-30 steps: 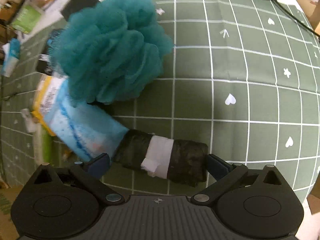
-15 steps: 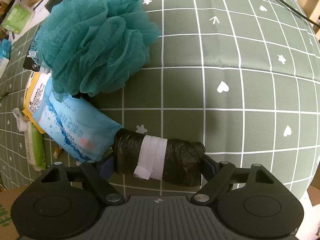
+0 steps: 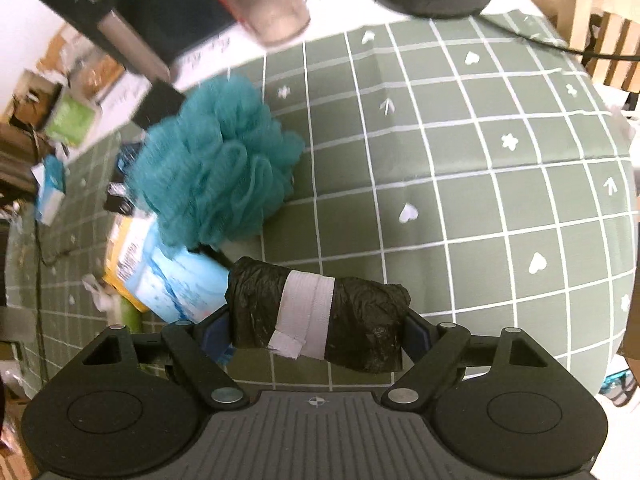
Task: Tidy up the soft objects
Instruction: 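Carry the beanie and the taped roll over the cardboard box with both grippers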
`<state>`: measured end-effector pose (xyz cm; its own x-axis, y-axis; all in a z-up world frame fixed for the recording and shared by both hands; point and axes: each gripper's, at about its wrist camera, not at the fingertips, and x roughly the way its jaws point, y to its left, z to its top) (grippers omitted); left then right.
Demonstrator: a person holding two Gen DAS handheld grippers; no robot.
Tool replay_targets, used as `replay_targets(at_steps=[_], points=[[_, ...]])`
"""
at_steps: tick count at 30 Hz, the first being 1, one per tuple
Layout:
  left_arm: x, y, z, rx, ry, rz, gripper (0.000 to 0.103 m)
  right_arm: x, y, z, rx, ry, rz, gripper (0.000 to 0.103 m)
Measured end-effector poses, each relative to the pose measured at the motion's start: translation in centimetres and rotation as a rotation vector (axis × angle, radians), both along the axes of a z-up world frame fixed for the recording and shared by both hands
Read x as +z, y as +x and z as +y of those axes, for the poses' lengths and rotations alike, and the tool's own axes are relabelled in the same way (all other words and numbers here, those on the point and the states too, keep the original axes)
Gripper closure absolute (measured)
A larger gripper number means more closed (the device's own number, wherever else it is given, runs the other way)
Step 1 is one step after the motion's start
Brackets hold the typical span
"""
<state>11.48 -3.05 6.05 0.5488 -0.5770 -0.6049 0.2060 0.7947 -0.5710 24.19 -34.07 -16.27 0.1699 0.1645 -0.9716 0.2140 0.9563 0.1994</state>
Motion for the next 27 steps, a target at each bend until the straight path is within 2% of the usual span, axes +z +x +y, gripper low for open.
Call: replay_targets(at_steps=[6,13,22,27], points=[[1.0,-0.2,-1.1,-0.032,0.021,-0.041,0.093,3.4,-0.3,-0.4,-0.014,0.005,-0.122,0.018],[2.4,-1.9,-2.3,-0.064,0.031,-0.105,0.092,8.9,-2.6,-0.3,0.04,0.002,-0.261,0.018],[4.3,-4.4,-1.6,-0.032,0.074,-0.167,0.092,13.8,-7.1,0.7,0.186,-0.005,-0.338,0.018],[3.5,-6.2,-0.8,-0.014,0.089,-0.152,0.093,16.2,-9.4,1.6,0.242,0.018,-0.387,0.018]])
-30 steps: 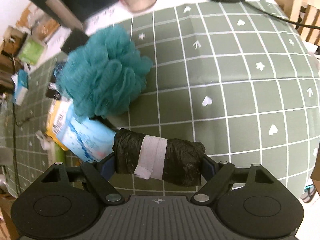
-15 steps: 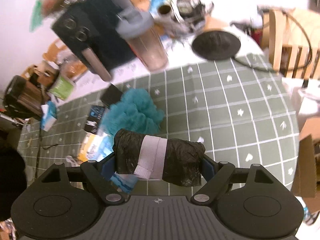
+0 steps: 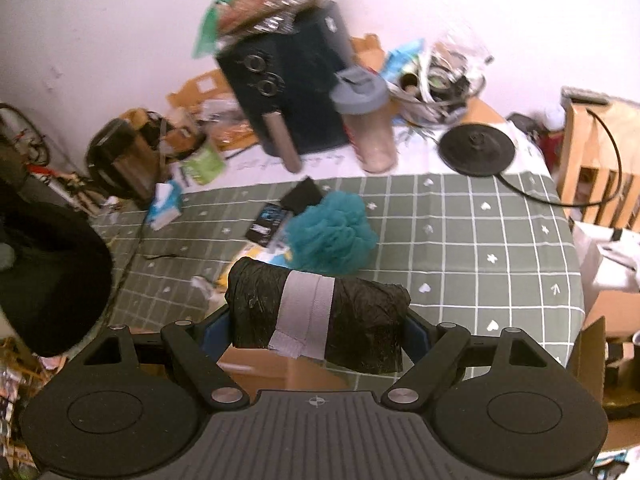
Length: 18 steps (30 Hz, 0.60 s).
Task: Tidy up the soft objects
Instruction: 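Carry the beanie and the taped roll over the cardboard box with both grippers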
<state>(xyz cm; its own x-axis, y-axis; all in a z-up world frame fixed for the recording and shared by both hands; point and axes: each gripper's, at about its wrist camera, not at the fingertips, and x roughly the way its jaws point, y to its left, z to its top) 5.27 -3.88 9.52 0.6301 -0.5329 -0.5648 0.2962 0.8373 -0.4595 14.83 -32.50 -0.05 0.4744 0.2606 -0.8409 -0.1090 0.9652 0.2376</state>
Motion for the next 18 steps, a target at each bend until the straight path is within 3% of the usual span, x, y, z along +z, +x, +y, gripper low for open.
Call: replay_targets(at_steps=[5,15,17,18], points=[[-2.0,-1.0,0.3,-0.012,0.021,0.046,0.093,1.0,-2.1,1.1,0.043,0.009,-0.029,0.018],[-6.2,-1.6,-1.2,-0.129,0.07,0.188,0.091,0.1,-4.0,3.1,0.084,0.051,-0.01,0.018],[-6.9,-1.7,-1.4,-0.154,0.09,0.207,0.088,0.1,-4.4,3.6,0.103,0.038,-0.014,0.018],[-7.3,-1.7,-1.6,-0.17,0.104,0.218,0.078,0.0,-4.5,3.8,0.112,0.035,-0.015,0.018]])
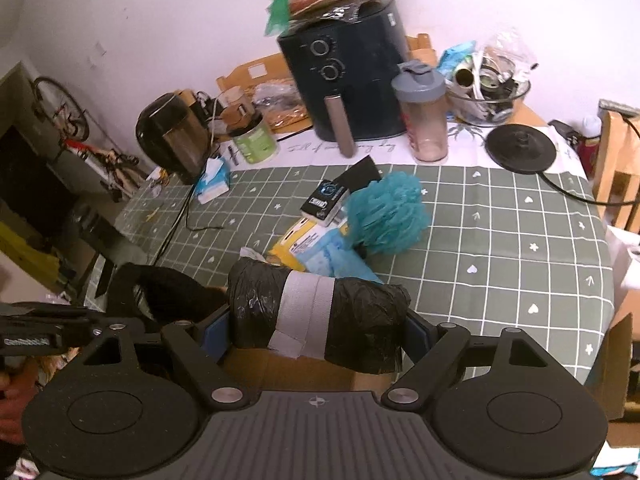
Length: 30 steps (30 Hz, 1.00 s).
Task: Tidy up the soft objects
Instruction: 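Carry the beanie and the taped roll over the cardboard box with both grippers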
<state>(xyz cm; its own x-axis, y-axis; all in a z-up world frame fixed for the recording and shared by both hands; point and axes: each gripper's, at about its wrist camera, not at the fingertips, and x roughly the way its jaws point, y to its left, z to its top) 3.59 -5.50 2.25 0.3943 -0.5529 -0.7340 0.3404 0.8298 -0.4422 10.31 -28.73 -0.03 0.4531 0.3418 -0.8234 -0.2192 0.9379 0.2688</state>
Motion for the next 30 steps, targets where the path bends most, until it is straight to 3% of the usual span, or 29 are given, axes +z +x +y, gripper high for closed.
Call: replay_targets(at_steps=[2,5,9,12,18,30], points=[[-0.6,-0.3,-0.2,-0.002,0.035,0.013,0.064,-0.1,-0.3,0.2,0.014,0.001,0.003,0.018],[-0.5,-0.9,-0.2,0.029,0.076,-0.006,0.061,-0.3,-0.7,0.5,0.026,-0.001,0.003,0.018],[-0.1,-1.6,0.7,0.119,0.058,-0.02,0.045,-0.8,-0.9,0.5,0.03,0.003,0.015,0.018],[0.4,-2.0,1.1,0.191,0.055,-0.037,0.045,-1.0,-1.1,0.6,0.036,0.005,0.02,0.018],[0.9,-2.0,1.6,0.296,0.122,-0.06,0.045,-1.2,-1.2,1.5,0.081,0.008,0.027,0.018],[0.5,-2.4,3.8,0.403,0.133,-0.046,0.045,-0.6,-0.4,4.1,0.2,-0.012,0.04,0.017]])
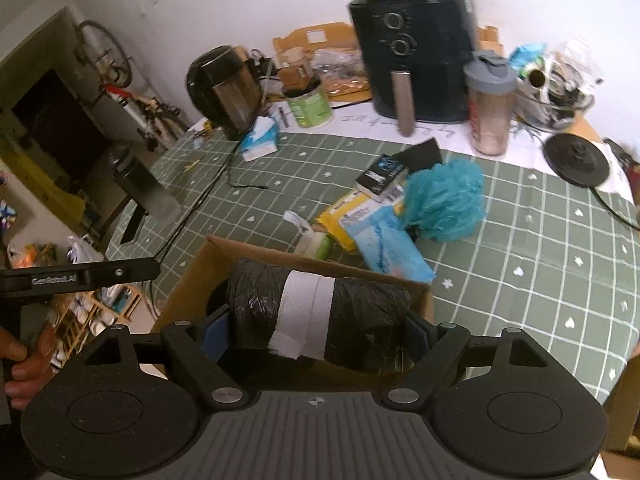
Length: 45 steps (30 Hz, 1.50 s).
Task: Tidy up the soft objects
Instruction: 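Carry the beanie and the taped roll over the cardboard box with both grippers, then open both grippers to drop the beanie and roll into the box, then reach the right gripper to the teal mesh loofah and grasp it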
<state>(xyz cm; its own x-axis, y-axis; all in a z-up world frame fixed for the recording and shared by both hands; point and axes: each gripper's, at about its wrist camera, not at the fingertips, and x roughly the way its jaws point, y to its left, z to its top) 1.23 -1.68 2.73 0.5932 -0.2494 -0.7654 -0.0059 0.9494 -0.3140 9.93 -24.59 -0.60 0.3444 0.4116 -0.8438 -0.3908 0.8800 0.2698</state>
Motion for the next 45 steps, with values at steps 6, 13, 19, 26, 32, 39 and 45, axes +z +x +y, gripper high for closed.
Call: replay_targets(at_steps=[6,13,19,26,32,39,45], points=[[0.2,-0.3,0.6,0.026,-0.001,-0.003,0.045,-0.7,0.2,1.6,0.064,-0.058,-0.017,0.0],[0.1,-0.5,0.7,0.044,0.006,0.0,0.045,-1.7,-0.1,0.8,0.024,-0.088,-0.003,0.0],[0.2,-0.3,0.6,0.035,0.016,0.0,0.045,-1.8,-0.2,0.0,-0.028,-0.119,-0.024,0.0],[0.4,0.0,0.0,0.024,0.023,-0.009,0.045,-2.1,-0.4,-1.3,-0.081,-0.143,-0.039,0.0],[0.8,0.1,-0.6,-0.003,0.034,-0.027,0.045,-2.3,-0.4,-2.4,-0.12,-0.151,-0.046,0.0],[1.2,0.5,-0.6,-0.068,-0.005,-0.064,0.045,-2.7,-0.1,-2.9,-0.166,-0.172,-0.072,0.0],[1.3,1.7,-1.0,-0.1,0.021,-0.089,0.045,-3.4,0.6,-3.0,-0.208,-0.23,-0.135,0.0]])
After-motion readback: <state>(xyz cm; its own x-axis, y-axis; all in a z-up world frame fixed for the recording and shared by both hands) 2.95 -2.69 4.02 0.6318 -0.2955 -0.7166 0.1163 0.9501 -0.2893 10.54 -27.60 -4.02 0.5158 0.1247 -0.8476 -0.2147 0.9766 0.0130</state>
